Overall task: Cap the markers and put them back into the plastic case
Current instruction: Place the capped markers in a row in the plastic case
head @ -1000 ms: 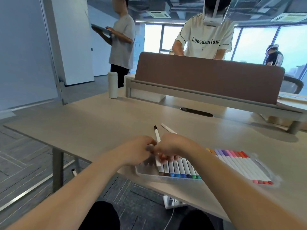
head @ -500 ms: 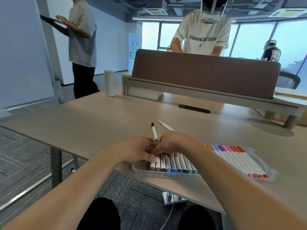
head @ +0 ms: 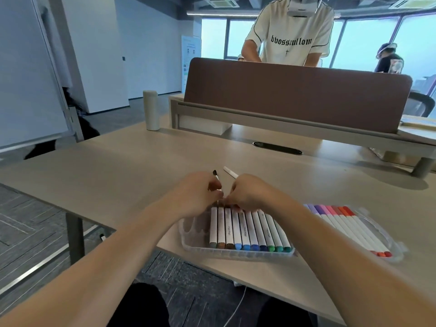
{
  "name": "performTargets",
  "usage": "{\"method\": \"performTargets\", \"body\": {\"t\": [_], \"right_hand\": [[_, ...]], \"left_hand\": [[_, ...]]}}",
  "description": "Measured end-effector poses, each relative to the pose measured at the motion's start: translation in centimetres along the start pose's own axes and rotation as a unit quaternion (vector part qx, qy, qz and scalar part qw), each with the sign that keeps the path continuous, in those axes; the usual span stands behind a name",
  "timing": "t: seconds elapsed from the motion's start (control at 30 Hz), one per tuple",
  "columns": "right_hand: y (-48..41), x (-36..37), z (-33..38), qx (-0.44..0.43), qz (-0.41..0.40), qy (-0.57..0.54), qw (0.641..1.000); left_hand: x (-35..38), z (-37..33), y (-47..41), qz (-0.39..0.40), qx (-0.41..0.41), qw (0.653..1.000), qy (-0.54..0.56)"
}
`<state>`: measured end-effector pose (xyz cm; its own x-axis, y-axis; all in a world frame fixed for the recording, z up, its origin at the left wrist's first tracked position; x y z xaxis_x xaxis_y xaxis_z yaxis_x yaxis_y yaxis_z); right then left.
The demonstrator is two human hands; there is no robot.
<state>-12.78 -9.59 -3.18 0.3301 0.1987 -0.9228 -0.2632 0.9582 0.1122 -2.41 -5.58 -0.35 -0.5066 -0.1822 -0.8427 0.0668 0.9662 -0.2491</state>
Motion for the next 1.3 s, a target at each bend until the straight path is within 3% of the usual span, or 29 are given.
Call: {"method": "performTargets", "body": {"t": [0.27, 0.5, 0.77, 0.9, 1.2, 1.3], "right_hand": [[-5.8, -3.5, -3.7, 0.058, -0.128, 0.068, 0.988], [-8.5, -4.2, -4.3, 0.066, -0.141, 0.128, 0.979], [-7.9, -3.5, -3.8, 0.069, -0.114, 0.118, 0.984], [-5.3, -3.1, -1.7, 0.053, -0.086, 0.051, 0.994], [3.5, 1.4, 2.9, 0.024, 0.105, -0.08, 0.991], [4.7, 2.3, 3.6, 0.019, 0.123, -0.079, 0.989]], "left_hand": [[1.1, -0.8, -5.7, -0.017, 0.003, 0.999, 0.037], [2.2, -0.1, -8.5, -0.01, 0.011, 0.999, 0.042], [2.0, 0.7, -6.6, -0.002, -0.016, 0.998, 0.063], [1.2, 1.5, -4.1, -0.012, -0.058, 0.996, 0.068], [0.0, 1.7, 2.3, 0.053, -0.039, 0.998, -0.016], [0.2, 1.1, 3.5, 0.074, -0.012, 0.997, -0.02]]}}
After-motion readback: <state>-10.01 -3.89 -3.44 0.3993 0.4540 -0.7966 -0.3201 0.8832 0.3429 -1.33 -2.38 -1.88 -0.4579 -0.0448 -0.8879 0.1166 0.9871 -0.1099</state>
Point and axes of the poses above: each hand's wrist, its own y-axis away from the middle knuckle, its own x-axis out of the palm, z = x × y, the point moved 10 cm from there along -y, towards the middle knuckle, and after that the axes turned 5 degrees about -z, right-handed, at the moved point
